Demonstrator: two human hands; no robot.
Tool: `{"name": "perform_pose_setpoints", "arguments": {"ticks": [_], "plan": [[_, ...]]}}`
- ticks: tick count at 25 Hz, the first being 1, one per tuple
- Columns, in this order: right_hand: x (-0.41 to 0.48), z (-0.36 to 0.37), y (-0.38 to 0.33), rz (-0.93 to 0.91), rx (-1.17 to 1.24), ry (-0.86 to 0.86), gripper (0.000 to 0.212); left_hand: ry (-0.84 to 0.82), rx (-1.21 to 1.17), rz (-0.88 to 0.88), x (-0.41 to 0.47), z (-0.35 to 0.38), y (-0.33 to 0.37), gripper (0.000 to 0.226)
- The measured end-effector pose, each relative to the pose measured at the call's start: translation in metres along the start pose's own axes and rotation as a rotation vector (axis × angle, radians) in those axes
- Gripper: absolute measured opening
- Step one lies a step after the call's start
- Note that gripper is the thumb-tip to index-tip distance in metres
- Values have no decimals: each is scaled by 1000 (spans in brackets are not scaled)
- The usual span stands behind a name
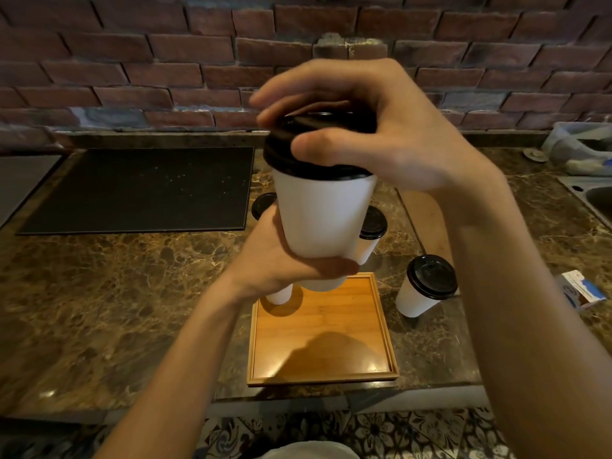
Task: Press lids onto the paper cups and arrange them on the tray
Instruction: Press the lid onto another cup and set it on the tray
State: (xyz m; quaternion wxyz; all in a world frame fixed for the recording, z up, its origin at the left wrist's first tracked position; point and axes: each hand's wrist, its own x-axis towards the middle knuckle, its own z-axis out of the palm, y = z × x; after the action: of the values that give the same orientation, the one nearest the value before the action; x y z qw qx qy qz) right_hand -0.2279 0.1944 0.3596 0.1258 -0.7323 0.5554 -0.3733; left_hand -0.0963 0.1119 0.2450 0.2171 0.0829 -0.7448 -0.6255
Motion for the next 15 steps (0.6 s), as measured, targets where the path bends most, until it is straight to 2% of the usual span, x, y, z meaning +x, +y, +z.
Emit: {"name": "perform_pose_setpoints", "arguments": {"ticks": [4, 6, 10, 12, 15], "plan": [[-4, 2, 3, 58, -20, 98, 50, 94, 41, 29, -1, 1, 3, 81], [-13, 6, 3, 112, 51, 201, 62, 139, 40, 28, -1, 0, 7, 82], [-40, 19, 0, 351, 220, 463, 89, 261, 38, 53, -1, -2, 15, 78], [-48, 28, 1, 475, 237, 440, 96, 270, 51, 61, -2, -4, 17, 75], [-53, 44, 1, 551, 272, 400, 96, 266, 60, 72, -1, 0, 14, 68]]}}
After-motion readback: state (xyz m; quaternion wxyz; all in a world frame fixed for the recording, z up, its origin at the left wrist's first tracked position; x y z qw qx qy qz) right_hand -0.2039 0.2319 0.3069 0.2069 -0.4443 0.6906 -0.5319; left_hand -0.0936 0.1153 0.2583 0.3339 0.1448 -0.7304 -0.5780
